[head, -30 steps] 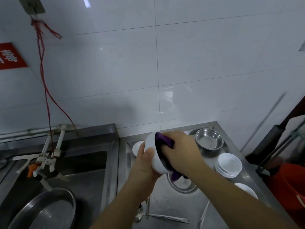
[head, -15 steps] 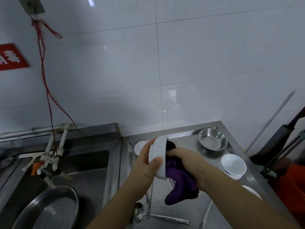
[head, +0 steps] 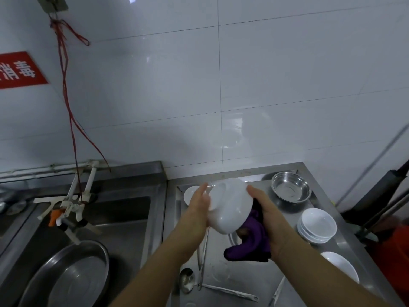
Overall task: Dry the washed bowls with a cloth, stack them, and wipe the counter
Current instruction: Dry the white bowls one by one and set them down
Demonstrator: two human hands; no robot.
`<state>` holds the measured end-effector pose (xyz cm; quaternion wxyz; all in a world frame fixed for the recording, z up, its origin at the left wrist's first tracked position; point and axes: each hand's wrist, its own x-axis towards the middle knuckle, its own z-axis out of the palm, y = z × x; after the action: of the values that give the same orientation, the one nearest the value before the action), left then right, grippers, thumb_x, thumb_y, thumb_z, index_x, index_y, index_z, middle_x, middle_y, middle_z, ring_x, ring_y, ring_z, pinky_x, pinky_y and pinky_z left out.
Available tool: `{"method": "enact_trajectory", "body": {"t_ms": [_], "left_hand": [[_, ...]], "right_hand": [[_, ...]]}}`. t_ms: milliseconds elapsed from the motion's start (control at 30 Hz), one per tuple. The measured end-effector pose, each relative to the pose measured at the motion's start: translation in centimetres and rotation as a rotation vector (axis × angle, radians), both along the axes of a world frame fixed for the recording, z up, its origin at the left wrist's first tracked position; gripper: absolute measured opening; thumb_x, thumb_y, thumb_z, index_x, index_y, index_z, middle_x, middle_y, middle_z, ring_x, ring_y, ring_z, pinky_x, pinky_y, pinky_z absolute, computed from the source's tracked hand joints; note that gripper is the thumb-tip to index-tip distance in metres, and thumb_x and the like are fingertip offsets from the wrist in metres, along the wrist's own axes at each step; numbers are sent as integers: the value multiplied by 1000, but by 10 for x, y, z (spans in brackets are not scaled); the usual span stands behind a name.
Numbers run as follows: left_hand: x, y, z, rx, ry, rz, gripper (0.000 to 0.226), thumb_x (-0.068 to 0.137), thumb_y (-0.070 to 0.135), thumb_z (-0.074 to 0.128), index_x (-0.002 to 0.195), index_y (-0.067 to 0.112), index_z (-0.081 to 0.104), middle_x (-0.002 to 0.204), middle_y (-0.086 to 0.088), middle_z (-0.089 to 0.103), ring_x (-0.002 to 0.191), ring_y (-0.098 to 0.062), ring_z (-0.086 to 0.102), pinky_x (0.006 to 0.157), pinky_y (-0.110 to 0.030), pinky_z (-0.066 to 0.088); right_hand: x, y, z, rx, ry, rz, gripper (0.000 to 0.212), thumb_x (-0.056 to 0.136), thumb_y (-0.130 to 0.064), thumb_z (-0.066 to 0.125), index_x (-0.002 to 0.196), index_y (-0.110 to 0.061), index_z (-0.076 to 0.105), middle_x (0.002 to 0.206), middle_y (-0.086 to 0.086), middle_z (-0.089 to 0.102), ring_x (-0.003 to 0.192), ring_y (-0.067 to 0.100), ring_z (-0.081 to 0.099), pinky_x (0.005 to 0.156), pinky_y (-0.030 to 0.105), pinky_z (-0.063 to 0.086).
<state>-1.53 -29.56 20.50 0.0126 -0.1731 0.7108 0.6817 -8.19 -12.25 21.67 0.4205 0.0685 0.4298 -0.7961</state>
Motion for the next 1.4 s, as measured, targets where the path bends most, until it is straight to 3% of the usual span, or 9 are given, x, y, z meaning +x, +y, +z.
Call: {"method": "enact_trajectory", "body": {"t_ms": [133, 367, 533, 633, 767, 933, 1033, 1167, 1400], "left_hand": [[17, 9, -9, 412, -198, 119, 53, 109, 49, 39, 119, 16, 79, 120, -20, 74, 107, -34, 69, 96, -44, 58], [17, 6, -3, 877, 11, 177, 42, 96, 29, 64, 130, 7, 73, 137, -20, 68, 114, -30, 70, 91, -36, 62], [15, -3, 5, 887, 103, 233, 47, 103, 26, 53, 143, 5, 62, 144, -22, 63, 126, -34, 67, 94, -41, 63], [13, -4, 16, 734, 140, 264, 44, 96, 25, 61, 136, 7, 61, 139, -24, 66, 114, -36, 72, 87, -46, 65], [15, -7, 21, 502, 168, 276, 41, 87, 24, 69, 127, 17, 67, 119, -7, 77, 106, -29, 77, 78, -39, 65], [17, 0, 22, 129, 144, 132, 13, 102, 21, 65, 111, 26, 73, 112, -7, 77, 103, -26, 76, 87, -42, 64], [20, 6, 25, 13, 162, -15, 15, 97, 36, 64, 109, 37, 73, 112, -1, 78, 106, -24, 74, 98, -50, 59], [23, 1, 23, -139, 202, -88, 18, 94, 31, 64, 107, 41, 71, 105, 1, 77, 101, -18, 73, 97, -45, 59], [30, 0, 18, 99, 215, -122, 36, 94, 38, 70, 130, 37, 69, 131, -3, 73, 125, -26, 68, 109, -52, 51]], "right_hand": [[-6, 3, -6, -87, -18, -50, 44, 67, -53, 84, 83, -13, 82, 68, 7, 52, 45, 19, 45, 39, 26, 41], [-4, 6, -25, -158, -13, -35, 55, 52, -48, 101, 89, -12, 80, 64, 7, 53, 41, 18, 44, 37, 26, 41], [-4, 2, -37, 110, -86, -19, 41, 80, -55, 86, 77, -14, 81, 61, 6, 64, 39, 20, 56, 39, 27, 47], [-3, -3, -47, 170, -117, -178, 37, 86, -37, 82, 104, -5, 83, 94, 14, 82, 71, 24, 80, 53, 30, 61], [-12, 2, -36, 248, -81, -415, 38, 88, -38, 83, 112, -9, 77, 93, 13, 82, 67, 26, 78, 55, 34, 61], [-7, -4, 24, 267, 590, -412, 32, 81, -52, 81, 103, -29, 76, 79, 5, 76, 60, 24, 70, 50, 34, 57], [2, -7, 47, 482, 1307, -266, 32, 86, -53, 71, 117, -45, 69, 111, -19, 73, 101, 2, 69, 79, 14, 55], [4, -11, 49, 640, 2022, -88, 43, 88, -40, 72, 128, -23, 73, 133, -8, 69, 111, 16, 64, 89, 32, 56], [-1, -19, 50, 574, 1750, -140, 35, 92, -35, 73, 124, -21, 72, 121, -11, 71, 111, 13, 66, 91, 38, 56]]}}
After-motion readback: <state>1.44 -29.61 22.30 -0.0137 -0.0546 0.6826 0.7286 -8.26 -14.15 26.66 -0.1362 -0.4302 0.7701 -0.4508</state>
